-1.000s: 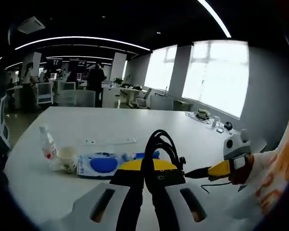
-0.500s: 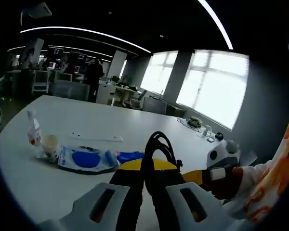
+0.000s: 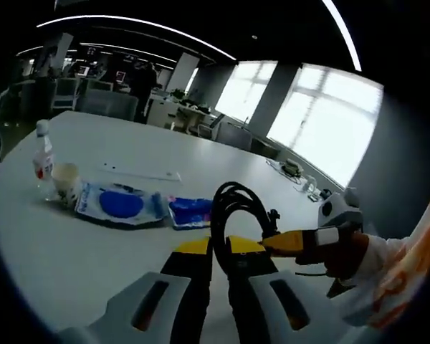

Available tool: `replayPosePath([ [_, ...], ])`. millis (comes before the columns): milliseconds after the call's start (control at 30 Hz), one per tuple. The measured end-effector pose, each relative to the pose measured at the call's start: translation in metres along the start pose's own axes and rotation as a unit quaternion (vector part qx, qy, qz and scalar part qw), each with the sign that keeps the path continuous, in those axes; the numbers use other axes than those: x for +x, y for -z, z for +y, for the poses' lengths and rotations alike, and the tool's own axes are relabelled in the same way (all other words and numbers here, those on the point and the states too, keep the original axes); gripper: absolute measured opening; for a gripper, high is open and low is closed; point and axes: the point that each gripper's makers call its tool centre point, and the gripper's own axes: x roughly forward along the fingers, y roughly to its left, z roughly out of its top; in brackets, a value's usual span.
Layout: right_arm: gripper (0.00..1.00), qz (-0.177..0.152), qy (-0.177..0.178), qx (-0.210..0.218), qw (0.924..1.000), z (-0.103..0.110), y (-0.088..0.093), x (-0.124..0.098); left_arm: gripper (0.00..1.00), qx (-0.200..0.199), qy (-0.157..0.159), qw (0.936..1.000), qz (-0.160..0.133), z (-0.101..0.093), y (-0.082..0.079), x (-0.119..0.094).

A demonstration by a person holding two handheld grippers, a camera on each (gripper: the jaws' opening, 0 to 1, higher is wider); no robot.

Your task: Arrange the tabletop items into an orderly group along one side of the table until the central work area is clear of visible clutter.

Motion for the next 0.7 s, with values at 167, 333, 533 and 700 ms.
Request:
replayPosePath([
  [167,0.06,0.017,0.036,-0.017,0.9991,-0.017,-0.002,-0.008,0.05,-0.031,0.026,0.9982,0.045,-0.004,0.024,0.013],
  [333,0.06,0.031,0.07,-0.036,0.9964,-0.034,-0.009,-0.011,0.05,-0.036,0.034,0.9959,0.076,-0.004,0.038,0.033],
  [533,0.06,0.053,0.114,-0.067,0.9898,-0.061,-0.018,-0.004,0.06,-0.051,0.044,0.9912,0.114,0.001,0.055,0.057],
  [700,0.07,0.057,0.129,-0.087,0.9863,-0.074,-0.027,0.005,0.06,-0.067,0.049,0.9891,0.122,0.008,0.061,0.071],
])
